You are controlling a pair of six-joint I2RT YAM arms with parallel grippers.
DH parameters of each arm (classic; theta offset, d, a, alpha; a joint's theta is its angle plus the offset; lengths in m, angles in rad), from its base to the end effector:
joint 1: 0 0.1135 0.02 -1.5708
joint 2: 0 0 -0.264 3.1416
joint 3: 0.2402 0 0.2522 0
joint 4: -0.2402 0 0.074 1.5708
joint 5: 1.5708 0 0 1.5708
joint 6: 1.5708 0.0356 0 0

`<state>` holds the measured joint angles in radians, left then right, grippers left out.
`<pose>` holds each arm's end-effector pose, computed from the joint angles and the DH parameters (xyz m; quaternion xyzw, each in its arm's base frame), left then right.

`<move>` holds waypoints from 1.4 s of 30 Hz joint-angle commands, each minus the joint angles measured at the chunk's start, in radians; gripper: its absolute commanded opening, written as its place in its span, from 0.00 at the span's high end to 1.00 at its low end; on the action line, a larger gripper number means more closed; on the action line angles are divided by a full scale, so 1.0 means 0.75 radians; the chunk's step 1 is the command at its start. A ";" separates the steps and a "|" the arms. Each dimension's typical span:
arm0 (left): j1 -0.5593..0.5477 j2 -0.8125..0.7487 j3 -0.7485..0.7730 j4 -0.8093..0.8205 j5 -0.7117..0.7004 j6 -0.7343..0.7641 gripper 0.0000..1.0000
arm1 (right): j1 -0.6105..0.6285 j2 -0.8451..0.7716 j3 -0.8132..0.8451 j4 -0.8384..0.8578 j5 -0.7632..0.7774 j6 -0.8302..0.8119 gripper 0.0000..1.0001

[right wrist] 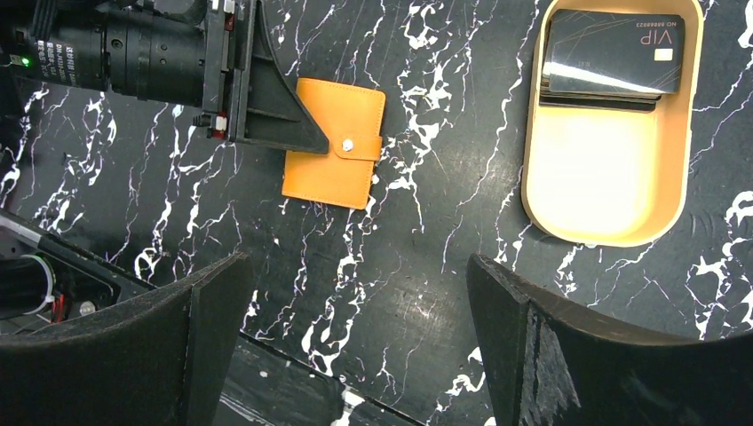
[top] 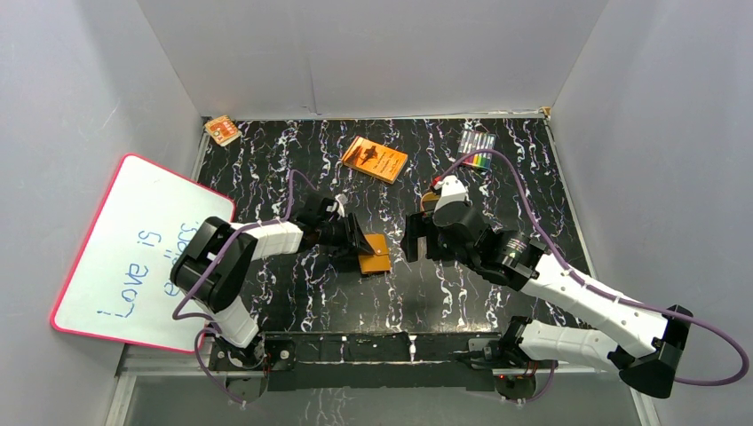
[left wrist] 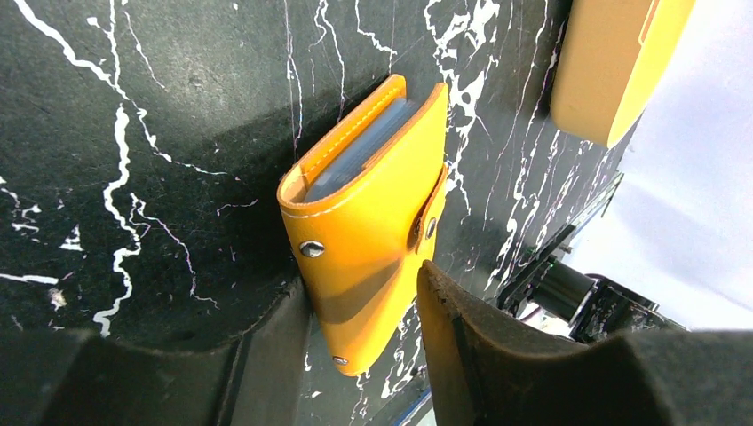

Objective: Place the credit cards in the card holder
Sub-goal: Place the card holder at the center of the board, then reset both arms

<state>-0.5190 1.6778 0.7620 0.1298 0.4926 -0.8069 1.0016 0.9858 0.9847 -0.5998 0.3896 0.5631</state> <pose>0.2690 -0.1731 0.1437 -0.0363 0.9002 -0.4058 0.1537 0.1232 0.1675 0.3329 -0.1007 0.8668 0.2009 0.4451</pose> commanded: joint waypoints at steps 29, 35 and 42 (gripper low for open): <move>0.002 -0.326 -0.011 -0.366 -0.413 0.128 0.22 | -0.004 -0.024 0.010 0.041 0.033 -0.027 0.01; -0.085 -0.387 -0.028 -0.354 -0.489 0.104 0.22 | -0.004 -0.010 0.006 0.049 0.003 -0.037 0.02; -0.193 -0.249 0.048 -0.325 -0.528 0.116 0.27 | -0.005 0.017 0.014 0.067 -0.033 -0.043 0.04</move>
<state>-0.6344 1.4511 0.7517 -0.1123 0.1370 -0.7329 1.0016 0.9944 0.9833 -0.5969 0.3775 0.5445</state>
